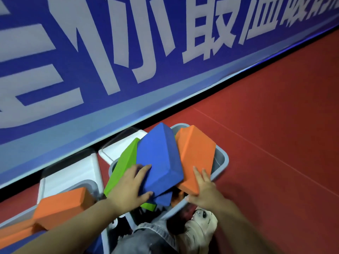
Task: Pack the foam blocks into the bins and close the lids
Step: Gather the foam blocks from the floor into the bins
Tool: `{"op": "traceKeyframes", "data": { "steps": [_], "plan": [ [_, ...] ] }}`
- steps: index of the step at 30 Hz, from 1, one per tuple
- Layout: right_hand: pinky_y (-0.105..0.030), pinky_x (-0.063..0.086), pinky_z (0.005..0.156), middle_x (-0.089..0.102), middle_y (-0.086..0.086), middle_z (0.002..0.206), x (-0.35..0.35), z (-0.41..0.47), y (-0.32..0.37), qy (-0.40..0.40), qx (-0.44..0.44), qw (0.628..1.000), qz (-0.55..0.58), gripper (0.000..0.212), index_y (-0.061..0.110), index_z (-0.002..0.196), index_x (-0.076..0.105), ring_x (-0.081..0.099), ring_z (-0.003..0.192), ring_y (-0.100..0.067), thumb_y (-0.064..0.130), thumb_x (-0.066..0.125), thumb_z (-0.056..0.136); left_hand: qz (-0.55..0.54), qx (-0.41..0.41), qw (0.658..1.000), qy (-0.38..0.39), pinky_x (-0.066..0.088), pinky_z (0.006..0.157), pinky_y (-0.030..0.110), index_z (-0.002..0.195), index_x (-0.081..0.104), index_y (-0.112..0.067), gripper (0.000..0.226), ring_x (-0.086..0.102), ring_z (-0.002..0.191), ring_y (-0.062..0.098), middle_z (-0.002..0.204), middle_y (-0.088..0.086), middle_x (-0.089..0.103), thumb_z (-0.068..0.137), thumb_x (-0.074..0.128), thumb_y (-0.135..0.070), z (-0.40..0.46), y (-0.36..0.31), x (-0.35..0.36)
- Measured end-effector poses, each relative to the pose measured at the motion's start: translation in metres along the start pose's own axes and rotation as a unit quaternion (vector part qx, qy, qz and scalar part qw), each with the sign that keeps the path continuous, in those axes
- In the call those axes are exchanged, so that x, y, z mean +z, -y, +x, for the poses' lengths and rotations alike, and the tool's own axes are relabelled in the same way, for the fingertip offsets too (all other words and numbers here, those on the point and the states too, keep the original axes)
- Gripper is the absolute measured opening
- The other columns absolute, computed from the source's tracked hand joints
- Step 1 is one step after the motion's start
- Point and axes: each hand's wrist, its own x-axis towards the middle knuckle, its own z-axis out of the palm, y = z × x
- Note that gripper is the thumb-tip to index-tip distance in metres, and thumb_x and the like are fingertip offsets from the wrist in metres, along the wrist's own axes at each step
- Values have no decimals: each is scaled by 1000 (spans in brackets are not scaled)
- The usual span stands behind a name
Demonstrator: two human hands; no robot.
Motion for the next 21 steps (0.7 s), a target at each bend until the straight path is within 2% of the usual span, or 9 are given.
{"op": "traceKeyframes", "data": {
  "steps": [4, 7, 12, 18, 21],
  "plan": [
    [-38, 24, 114, -16, 5, 158, 11, 0, 1, -22, 15, 999, 40, 111, 44, 146, -12, 15, 143, -34, 49, 72, 73, -28, -33, 999, 23, 29, 105, 26, 143, 38, -18, 96, 42, 125, 21, 135, 2, 41, 68, 45, -78, 10, -9, -12],
    [-37, 23, 113, -14, 8, 158, 10, -1, 2, -37, 22, 997, 58, 113, 42, 147, -12, 13, 144, -32, 49, 73, 72, -46, -32, 998, 3, 27, 107, 24, 144, 36, -21, 109, 37, 131, 15, 142, -2, 36, 62, 33, -92, 13, -16, -19],
    [-36, 23, 113, -14, 8, 158, 7, -7, 10, -37, 39, 997, 54, 113, 41, 148, -11, 12, 144, -31, 48, 73, 72, -58, -29, 998, 12, 20, 109, 20, 146, 32, -20, 109, 32, 136, 15, 147, -2, 31, 64, 26, -92, 12, -18, -21],
    [-41, 21, 115, -7, 3, 159, -10, -44, 33, -38, 38, 998, 40, 113, 40, 148, -10, 10, 145, -33, 52, 72, 72, -70, -21, 996, 42, 20, 113, 26, 148, 27, -22, 118, 26, 140, 19, 151, 2, 23, 58, 17, -97, -2, -26, -38],
    [-42, 23, 116, -4, -3, 159, -26, -75, 53, -50, 37, 996, 66, 115, 38, 148, -10, 12, 145, -31, 53, 73, 70, -83, -21, 996, 32, 22, 114, 28, 148, 27, -21, 116, 27, 140, 19, 151, 3, 23, 59, 23, -96, -17, -28, -60]
  ]
}}
